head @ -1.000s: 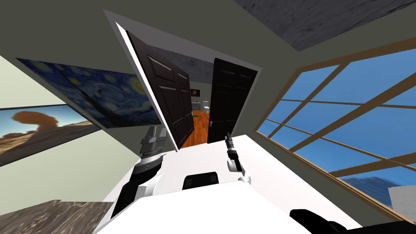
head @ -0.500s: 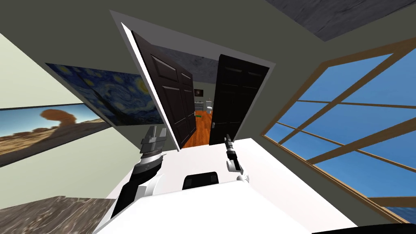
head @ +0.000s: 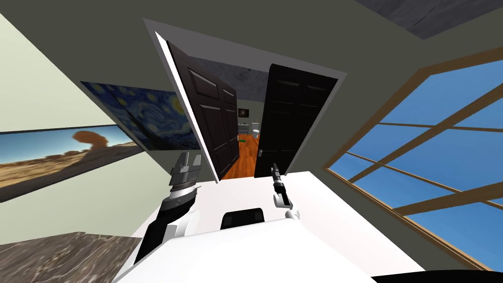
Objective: Push the door open
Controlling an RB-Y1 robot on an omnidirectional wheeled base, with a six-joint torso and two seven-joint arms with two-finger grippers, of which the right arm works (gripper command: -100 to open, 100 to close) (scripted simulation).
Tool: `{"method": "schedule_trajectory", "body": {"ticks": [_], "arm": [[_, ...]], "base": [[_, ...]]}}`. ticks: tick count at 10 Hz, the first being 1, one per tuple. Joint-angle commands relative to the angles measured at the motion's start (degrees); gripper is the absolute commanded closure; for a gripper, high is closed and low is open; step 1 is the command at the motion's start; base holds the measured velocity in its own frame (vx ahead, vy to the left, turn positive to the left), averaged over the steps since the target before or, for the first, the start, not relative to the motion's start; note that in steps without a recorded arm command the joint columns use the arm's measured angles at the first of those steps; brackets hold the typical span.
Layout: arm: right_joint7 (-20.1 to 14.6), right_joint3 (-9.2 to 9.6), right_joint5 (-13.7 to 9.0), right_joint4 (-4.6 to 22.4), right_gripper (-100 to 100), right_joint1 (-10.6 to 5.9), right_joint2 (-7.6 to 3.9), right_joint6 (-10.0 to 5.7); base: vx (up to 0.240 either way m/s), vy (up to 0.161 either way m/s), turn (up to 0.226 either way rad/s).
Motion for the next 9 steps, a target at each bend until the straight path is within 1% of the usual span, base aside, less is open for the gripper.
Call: {"method": "schedule_trajectory", "body": {"ticks": [1,2,4,9], "arm": [[0.1,-0.07,-0.2,1.8,-100,-0.77,-0.03,-0.35],[0.1,-0.11,-0.5,3.5,-100,-1.47,-0.12,-0.68],[0.1,-0.20,-1.1,6.9,-100,-2.85,-0.29,-1.35],[0.1,-0.41,-2.4,14.8,-100,-6.06,-0.66,-2.88]], "base": [[0.068,-0.033,0.039],[0.055,-0.027,0.063],[0.079,-0.041,0.148],[0.084,-0.045,0.116]]}}
